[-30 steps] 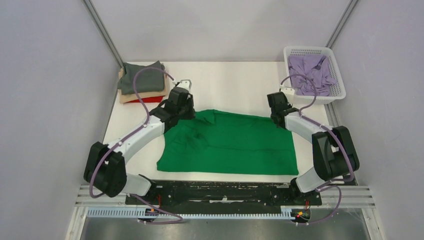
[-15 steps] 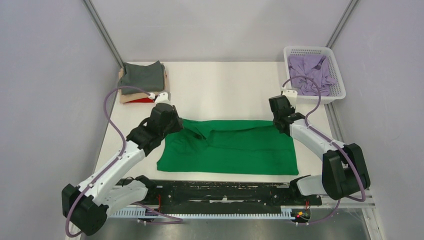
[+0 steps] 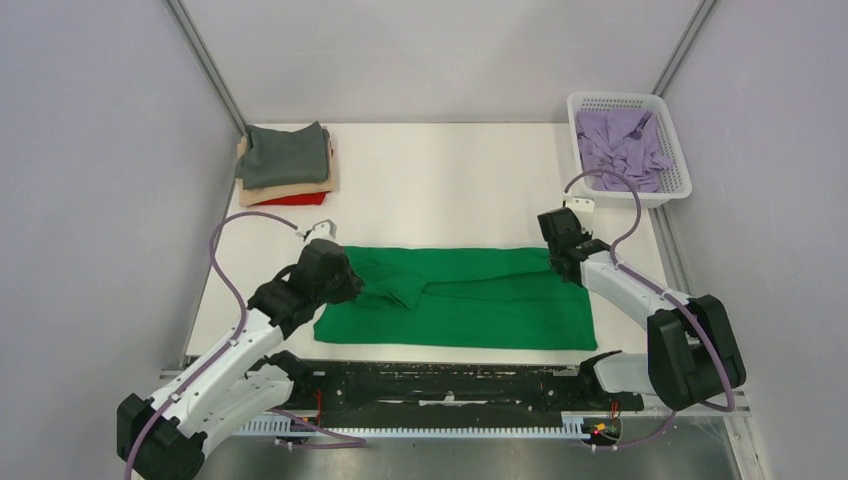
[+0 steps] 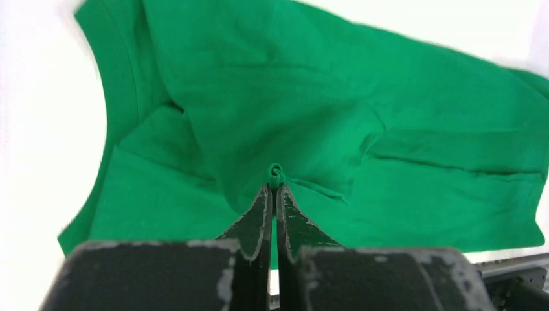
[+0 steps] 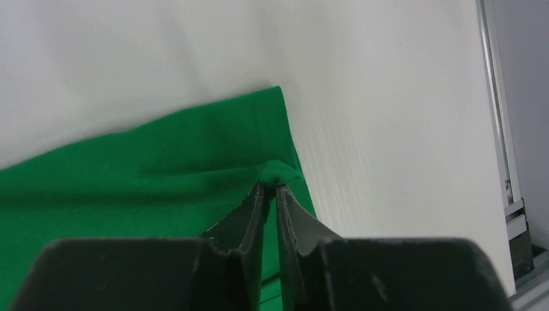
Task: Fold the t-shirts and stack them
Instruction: Fold the other side of the tshirt into a rectangle, then rotate the tshirt 90 degrees
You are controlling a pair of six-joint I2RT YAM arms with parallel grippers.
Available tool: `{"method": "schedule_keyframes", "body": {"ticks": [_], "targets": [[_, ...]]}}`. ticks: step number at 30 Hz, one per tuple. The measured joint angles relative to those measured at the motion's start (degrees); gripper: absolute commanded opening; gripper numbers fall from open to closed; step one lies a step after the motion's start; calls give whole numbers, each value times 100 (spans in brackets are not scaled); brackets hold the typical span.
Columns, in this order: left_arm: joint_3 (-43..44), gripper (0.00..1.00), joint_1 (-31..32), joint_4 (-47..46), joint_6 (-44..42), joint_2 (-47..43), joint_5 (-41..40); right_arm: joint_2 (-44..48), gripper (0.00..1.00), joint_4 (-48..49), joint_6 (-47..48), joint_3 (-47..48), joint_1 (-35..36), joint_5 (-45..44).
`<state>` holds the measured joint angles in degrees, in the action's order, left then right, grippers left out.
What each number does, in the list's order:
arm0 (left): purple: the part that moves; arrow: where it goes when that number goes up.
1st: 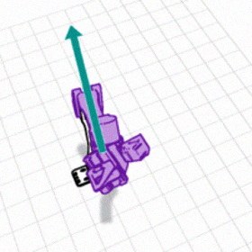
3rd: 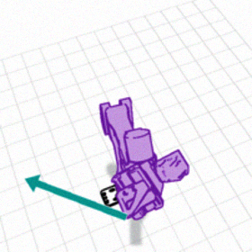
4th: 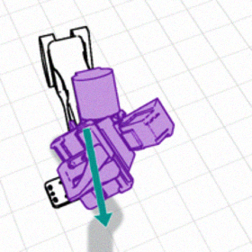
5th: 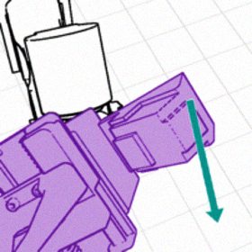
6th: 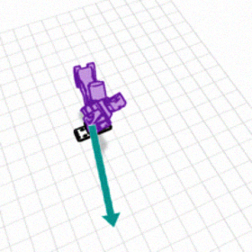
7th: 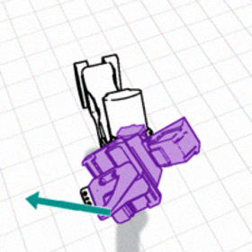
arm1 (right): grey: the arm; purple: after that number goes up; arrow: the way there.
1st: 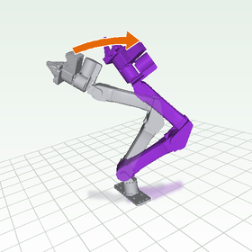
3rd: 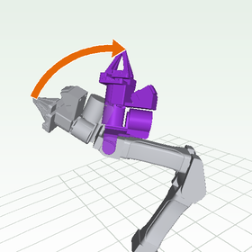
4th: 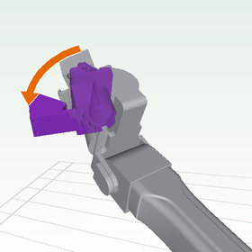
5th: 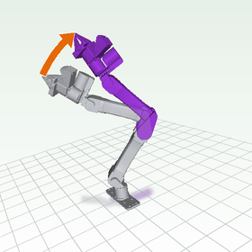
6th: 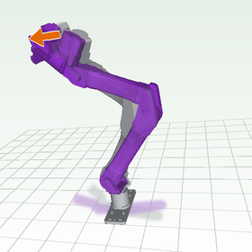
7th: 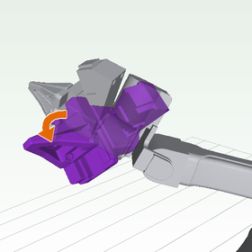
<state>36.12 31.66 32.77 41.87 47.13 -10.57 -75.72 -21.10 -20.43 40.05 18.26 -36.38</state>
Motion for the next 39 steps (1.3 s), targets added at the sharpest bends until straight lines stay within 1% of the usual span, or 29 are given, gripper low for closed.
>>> {"method": "schedule_keyframes", "body": {"ticks": [1,2,3,4,6,7,8,13,16,18,21,26,30,33,36,39], "targets": [[-92,24,0,24,70,-37,76,11,20,-31,-22,-59,0,2],[-227,36,9,52,173,-98,190,33,29,-72,-63,-129,0,4],[-317,46,20,105,232,-138,254,61,42,-105,-116,-192,0,2],[-411,64,35,175,308,-186,337,101,50,-129,-166,-254,0,-2],[-518,99,44,352,459,-249,426,188,75,-245,-258,-348,0,-46],[-529,100,52,446,518,-273,476,227,85,-330,-299,-361,0,-92],[-527,100,57,492,535,-293,516,260,98,-372,-363,-361,0,-125],[-334,100,61,498,557,-302,640,531,98,-455,-393,-354,0,-179],[-122,100,61,210,551,28,667,765,98,-122,-197,-376,-4,247],[83,100,61,24,544,415,667,868,98,299,-50,-452,-4,758],[400,100,61,-455,544,1272,656,769,98,872,105,-599,-4,1565],[448,100,57,-1189,549,2420,769,26,98,1539,251,-656,0,2688],[420,100,-76,-1556,551,3263,955,-232,98,2059,348,-909,4,3233],[452,100,-426,-1987,570,3648,1344,-170,98,2463,424,-1102,-4,3510],[927,100,-787,-2275,586,4336,1838,11,98,2850,507,-1405,2,3705],[1895,100,-1067,-2490,616,5283,2247,177,98,3045,529,-1617,52,3842]]}}
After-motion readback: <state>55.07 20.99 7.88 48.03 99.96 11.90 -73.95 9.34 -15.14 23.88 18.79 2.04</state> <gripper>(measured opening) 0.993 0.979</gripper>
